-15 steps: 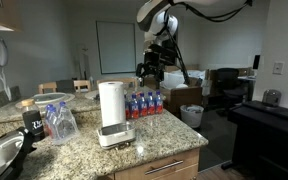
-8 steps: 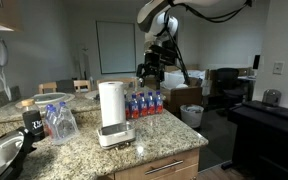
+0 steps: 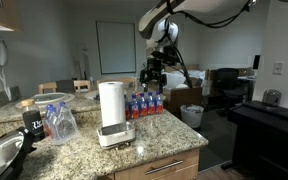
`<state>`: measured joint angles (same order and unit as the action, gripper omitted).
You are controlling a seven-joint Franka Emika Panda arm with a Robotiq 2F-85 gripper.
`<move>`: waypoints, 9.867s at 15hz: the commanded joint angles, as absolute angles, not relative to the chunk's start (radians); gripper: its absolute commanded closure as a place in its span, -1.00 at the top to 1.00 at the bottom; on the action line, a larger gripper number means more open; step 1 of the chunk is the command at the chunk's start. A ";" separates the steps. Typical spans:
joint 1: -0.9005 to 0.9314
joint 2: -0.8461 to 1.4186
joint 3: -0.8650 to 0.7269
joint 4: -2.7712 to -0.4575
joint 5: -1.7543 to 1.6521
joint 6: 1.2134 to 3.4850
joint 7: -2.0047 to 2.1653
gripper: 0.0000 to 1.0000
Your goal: Move the white and silver container to the right
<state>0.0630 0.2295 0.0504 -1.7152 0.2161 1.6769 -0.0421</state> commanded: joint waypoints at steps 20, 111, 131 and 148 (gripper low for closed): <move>0.202 0.539 0.066 -1.569 0.075 2.114 0.289 1.00; 0.259 0.527 0.132 -1.856 0.396 2.485 0.652 -0.93; 0.023 0.284 0.211 -2.066 0.509 2.341 0.177 -0.94; -0.022 0.152 -0.071 -2.142 0.305 2.150 0.268 -0.92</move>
<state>-0.0187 0.1963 -0.0599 -2.1128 0.3768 2.1309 0.1931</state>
